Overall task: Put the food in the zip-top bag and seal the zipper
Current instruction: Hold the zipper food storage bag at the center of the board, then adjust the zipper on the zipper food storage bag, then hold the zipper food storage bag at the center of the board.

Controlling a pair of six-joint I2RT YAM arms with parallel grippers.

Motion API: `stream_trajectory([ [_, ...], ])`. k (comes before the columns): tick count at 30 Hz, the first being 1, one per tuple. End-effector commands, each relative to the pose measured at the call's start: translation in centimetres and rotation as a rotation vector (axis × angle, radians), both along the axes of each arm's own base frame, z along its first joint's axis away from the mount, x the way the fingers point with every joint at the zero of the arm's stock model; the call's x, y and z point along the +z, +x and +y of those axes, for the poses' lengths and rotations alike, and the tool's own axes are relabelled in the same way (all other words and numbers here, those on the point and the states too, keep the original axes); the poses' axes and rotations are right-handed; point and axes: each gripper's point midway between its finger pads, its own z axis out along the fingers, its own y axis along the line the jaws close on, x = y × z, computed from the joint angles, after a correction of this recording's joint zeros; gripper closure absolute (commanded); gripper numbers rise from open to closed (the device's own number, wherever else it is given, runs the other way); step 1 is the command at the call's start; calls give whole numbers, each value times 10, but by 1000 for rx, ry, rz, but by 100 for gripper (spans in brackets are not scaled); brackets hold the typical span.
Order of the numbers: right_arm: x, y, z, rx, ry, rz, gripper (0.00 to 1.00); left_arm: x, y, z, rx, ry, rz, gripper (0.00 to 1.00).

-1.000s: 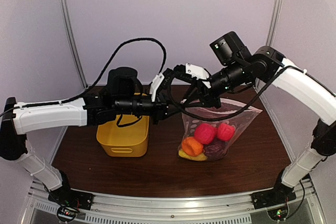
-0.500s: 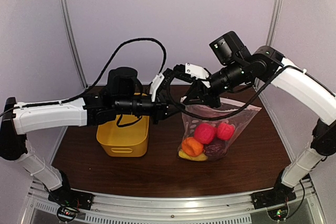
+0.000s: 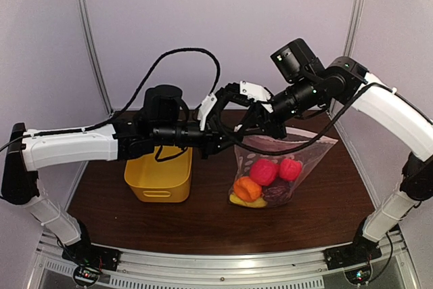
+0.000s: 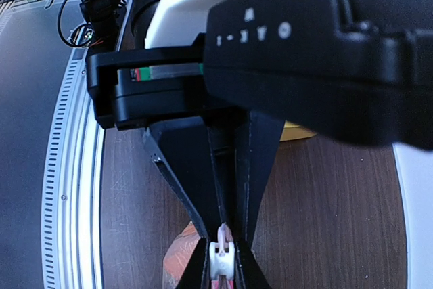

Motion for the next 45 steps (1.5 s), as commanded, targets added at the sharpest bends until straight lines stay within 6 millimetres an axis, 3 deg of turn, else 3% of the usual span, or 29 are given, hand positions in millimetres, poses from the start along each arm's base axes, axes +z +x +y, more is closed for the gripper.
stream_trajectory([
  [1,2,-8,1,35,-7,12,89,11,5,-5,-10,-36,-59,91],
  [4,-3,-7,-1,30,-23,15,89,13,3,-3,-13,-45,-70,100],
  [12,-12,9,-14,-43,-86,-13,89,32,0,21,53,-109,-134,100],
  [23,-18,23,-39,-102,-161,-45,88,21,3,31,86,-93,-115,100],
  [27,-22,17,-33,-64,-151,-6,88,25,3,23,55,-92,-122,86],
  [30,-18,13,-27,-38,-141,12,88,26,7,17,51,-93,-129,66],
  [36,-6,12,-23,-25,-122,-9,88,31,3,6,-12,-101,-132,56],
  [39,-4,10,-22,-16,-117,-9,88,29,3,1,-29,-103,-119,62],
  [45,-6,7,-24,-8,-127,-9,88,25,2,-1,-35,-100,-106,97],
])
